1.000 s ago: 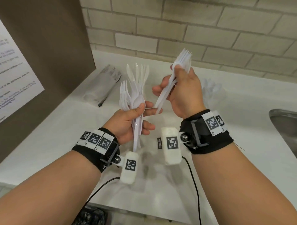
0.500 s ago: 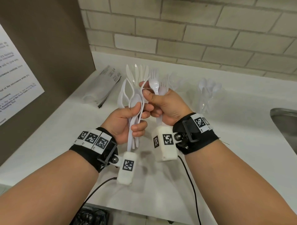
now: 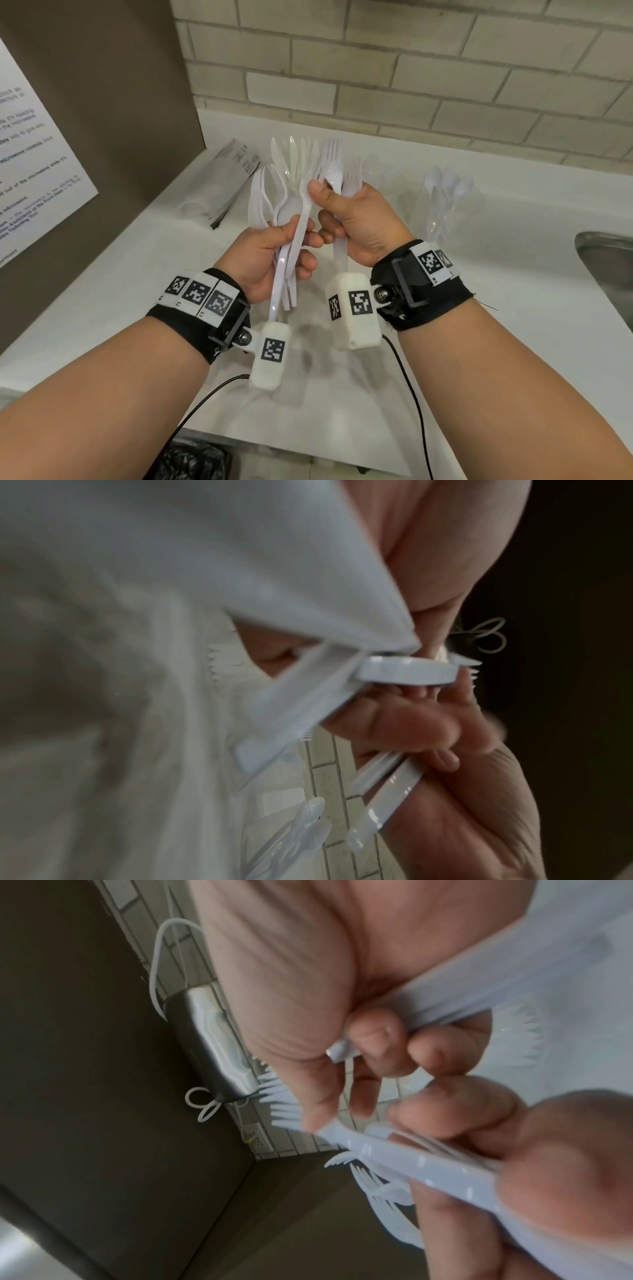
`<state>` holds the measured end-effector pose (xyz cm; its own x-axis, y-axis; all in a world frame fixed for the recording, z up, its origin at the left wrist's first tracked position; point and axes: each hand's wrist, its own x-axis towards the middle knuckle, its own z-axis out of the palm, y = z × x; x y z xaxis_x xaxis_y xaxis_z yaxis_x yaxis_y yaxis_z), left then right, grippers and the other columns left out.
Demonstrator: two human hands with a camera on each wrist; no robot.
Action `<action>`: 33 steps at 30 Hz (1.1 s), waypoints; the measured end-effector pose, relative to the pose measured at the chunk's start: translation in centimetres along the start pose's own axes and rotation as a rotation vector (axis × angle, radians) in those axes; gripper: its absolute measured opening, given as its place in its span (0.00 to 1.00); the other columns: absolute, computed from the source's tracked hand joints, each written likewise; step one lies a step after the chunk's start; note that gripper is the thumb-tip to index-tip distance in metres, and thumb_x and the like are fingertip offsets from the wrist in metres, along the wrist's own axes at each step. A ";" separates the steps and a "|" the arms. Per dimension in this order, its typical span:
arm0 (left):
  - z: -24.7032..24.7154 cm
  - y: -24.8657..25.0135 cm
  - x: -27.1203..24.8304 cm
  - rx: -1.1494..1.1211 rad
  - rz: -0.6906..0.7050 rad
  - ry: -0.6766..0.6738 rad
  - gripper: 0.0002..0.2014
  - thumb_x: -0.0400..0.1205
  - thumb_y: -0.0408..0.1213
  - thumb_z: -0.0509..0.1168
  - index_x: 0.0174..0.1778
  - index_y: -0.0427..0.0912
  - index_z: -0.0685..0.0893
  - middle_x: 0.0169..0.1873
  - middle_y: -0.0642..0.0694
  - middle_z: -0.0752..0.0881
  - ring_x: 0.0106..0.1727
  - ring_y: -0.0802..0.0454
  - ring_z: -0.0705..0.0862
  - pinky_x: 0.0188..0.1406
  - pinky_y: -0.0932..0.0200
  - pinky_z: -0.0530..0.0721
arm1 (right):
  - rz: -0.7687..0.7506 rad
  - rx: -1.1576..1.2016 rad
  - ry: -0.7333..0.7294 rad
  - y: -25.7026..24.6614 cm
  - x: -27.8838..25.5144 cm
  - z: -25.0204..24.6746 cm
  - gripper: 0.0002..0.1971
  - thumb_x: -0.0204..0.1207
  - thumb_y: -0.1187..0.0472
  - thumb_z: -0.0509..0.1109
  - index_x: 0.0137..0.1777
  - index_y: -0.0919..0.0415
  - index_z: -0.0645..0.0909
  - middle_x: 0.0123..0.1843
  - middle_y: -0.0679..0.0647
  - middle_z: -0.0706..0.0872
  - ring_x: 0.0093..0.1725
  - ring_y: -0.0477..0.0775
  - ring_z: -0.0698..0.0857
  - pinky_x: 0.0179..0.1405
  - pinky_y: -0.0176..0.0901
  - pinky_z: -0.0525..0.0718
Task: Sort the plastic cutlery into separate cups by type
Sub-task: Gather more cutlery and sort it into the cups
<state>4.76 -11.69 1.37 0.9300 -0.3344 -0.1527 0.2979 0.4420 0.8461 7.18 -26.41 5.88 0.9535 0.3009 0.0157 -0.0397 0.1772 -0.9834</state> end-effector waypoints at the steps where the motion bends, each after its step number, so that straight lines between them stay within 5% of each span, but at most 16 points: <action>1: 0.0 0.0 0.1 0.026 0.018 0.037 0.13 0.85 0.39 0.57 0.43 0.38 0.85 0.32 0.44 0.88 0.26 0.49 0.85 0.25 0.59 0.84 | -0.005 -0.007 0.037 -0.2 0.0 0.1 0.06 0.81 0.61 0.68 0.47 0.64 0.78 0.35 0.62 0.82 0.18 0.48 0.66 0.21 0.40 0.67; 4: -0.1 0.1 0.3 0.073 0.065 0.097 0.12 0.86 0.39 0.59 0.46 0.36 0.84 0.33 0.43 0.89 0.30 0.46 0.88 0.31 0.54 0.88 | -0.028 -0.037 0.202 -0.6 0.3 -0.2 0.07 0.83 0.60 0.64 0.52 0.64 0.76 0.34 0.58 0.89 0.19 0.50 0.68 0.21 0.40 0.69; 8: 0.1 -0.1 0.5 0.203 0.097 0.183 0.09 0.86 0.40 0.60 0.51 0.38 0.81 0.32 0.44 0.86 0.27 0.48 0.86 0.30 0.55 0.87 | -0.073 -0.082 0.305 -1.1 0.5 -0.3 0.05 0.84 0.59 0.62 0.56 0.59 0.72 0.26 0.54 0.78 0.22 0.52 0.76 0.30 0.48 0.84; 12: 0.4 -0.4 0.7 0.379 0.158 0.271 0.08 0.86 0.40 0.62 0.50 0.39 0.81 0.28 0.46 0.76 0.23 0.51 0.71 0.24 0.57 0.74 | -0.076 -0.247 0.257 -1.5 0.1 0.2 0.10 0.82 0.50 0.64 0.52 0.56 0.73 0.28 0.54 0.73 0.20 0.50 0.68 0.20 0.41 0.70; 16: 1.0 0.0 0.5 0.487 0.234 0.214 0.06 0.86 0.41 0.61 0.47 0.44 0.78 0.28 0.48 0.72 0.25 0.54 0.70 0.25 0.59 0.72 | -0.026 -0.283 0.227 -0.6 0.0 0.5 0.11 0.72 0.60 0.78 0.49 0.65 0.84 0.24 0.46 0.80 0.19 0.48 0.70 0.19 0.39 0.67; 25: 1.1 -0.3 0.0 0.596 0.217 0.210 0.10 0.85 0.40 0.62 0.40 0.40 0.76 0.24 0.47 0.77 0.21 0.54 0.74 0.22 0.61 0.76 | -0.078 -0.175 0.319 -1.1 0.1 1.8 0.04 0.78 0.64 0.70 0.49 0.64 0.82 0.35 0.58 0.86 0.19 0.49 0.72 0.20 0.40 0.69; 28: 1.0 -0.7 -0.2 0.605 0.199 0.238 0.12 0.85 0.40 0.63 0.37 0.40 0.74 0.23 0.47 0.76 0.21 0.53 0.74 0.22 0.60 0.76 | -0.120 -0.030 0.394 -1.9 0.5 1.9 0.05 0.81 0.63 0.64 0.53 0.63 0.78 0.37 0.61 0.91 0.27 0.52 0.83 0.20 0.37 0.69; 31: 1.0 -0.6 -0.1 0.601 0.179 0.293 0.09 0.85 0.40 0.62 0.39 0.42 0.74 0.24 0.47 0.75 0.21 0.52 0.75 0.23 0.57 0.76 | -0.226 0.053 0.462 -2.8 0.7 1.7 0.11 0.84 0.64 0.59 0.63 0.67 0.73 0.30 0.59 0.87 0.35 0.60 0.91 0.23 0.41 0.80; 33: 0.8 -0.4 0.3 0.620 0.175 0.354 0.08 0.84 0.42 0.61 0.44 0.42 0.74 0.26 0.47 0.73 0.22 0.51 0.72 0.23 0.58 0.73 | -0.257 -0.006 0.429 -2.9 0.5 1.8 0.13 0.85 0.63 0.58 0.67 0.66 0.71 0.28 0.58 0.82 0.27 0.60 0.88 0.29 0.49 0.88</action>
<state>4.73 -12.61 1.36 0.9979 0.0332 -0.0557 0.0594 -0.1227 0.9907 7.28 -25.12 9.09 0.9693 -0.1648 0.1827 0.2129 0.1896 -0.9585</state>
